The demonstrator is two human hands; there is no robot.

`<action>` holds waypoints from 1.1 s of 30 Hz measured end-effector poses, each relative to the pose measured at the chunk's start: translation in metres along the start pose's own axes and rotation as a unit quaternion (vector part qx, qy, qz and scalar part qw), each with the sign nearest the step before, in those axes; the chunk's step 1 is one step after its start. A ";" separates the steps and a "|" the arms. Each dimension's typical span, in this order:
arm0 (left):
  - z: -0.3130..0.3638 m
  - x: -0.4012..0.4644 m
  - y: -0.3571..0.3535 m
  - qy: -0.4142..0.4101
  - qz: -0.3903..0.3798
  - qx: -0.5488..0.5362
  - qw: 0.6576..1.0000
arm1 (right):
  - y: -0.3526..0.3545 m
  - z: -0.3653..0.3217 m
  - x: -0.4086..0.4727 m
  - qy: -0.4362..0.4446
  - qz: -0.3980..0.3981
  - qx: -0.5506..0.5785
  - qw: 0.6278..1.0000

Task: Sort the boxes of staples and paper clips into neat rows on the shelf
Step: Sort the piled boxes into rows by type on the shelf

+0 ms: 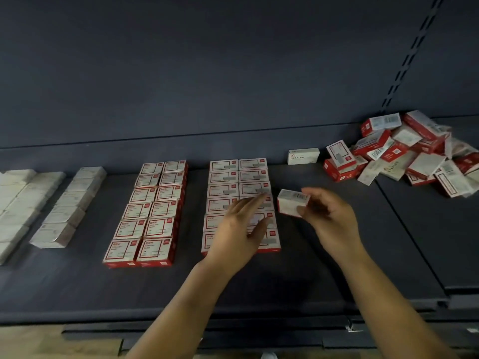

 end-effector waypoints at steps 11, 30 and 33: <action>0.003 -0.014 0.032 -0.014 0.037 -0.138 0.990 | -0.018 -0.035 -0.029 -0.051 -0.159 0.178 0.970; 0.001 -0.035 0.041 0.056 0.014 -0.331 0.942 | -0.033 -0.036 -0.042 -0.016 -0.156 0.260 0.953; -0.003 -0.038 0.040 0.082 0.021 -0.371 0.925 | -0.034 -0.035 -0.043 -0.023 -0.178 0.276 0.944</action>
Point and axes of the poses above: each hand's wrist, its own x-axis towards the middle knuckle, its own y-axis out of the back of the hand, z = x × y, the point moved 2 cm from there along x, towards the middle knuckle, and after that the axes turned 13 degrees about x, right-handed, at the moved point
